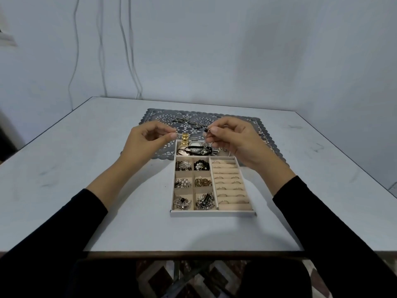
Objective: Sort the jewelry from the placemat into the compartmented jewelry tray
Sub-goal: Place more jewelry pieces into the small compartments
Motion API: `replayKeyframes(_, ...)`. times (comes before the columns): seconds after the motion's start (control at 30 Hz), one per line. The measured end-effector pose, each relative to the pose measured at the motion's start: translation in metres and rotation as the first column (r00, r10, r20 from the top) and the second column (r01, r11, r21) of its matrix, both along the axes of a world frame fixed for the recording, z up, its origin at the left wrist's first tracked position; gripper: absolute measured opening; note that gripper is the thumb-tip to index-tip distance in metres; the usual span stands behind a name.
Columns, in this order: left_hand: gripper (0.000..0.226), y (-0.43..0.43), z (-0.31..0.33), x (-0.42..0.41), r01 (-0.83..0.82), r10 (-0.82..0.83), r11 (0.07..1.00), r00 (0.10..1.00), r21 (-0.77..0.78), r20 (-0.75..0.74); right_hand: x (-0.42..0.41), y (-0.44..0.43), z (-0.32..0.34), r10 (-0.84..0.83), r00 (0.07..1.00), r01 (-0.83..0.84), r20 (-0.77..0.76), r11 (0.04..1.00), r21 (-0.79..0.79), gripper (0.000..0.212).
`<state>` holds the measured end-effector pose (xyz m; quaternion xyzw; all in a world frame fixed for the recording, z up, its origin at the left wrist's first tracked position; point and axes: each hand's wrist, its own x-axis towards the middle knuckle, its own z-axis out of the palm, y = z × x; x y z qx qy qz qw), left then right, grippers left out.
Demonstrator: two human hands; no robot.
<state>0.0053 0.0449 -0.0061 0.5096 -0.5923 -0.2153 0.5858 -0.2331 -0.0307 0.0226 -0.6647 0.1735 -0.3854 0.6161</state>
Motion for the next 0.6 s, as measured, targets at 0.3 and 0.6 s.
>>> replayKeyframes(0.3,0.010,0.015,-0.001,-0.005,0.021,-0.021,1.000,0.999,-0.013,-0.027,-0.007,0.022,0.000,0.173,0.978,-0.177,-0.114,0.984,-0.020,0.015)
replayKeyframes(0.6,0.010,0.021,-0.004,-0.004,0.026,-0.027,0.999,0.998,-0.022,-0.056,-0.014,0.034,0.002,0.261,0.932,-0.279,-0.249,0.960,-0.035,0.011)
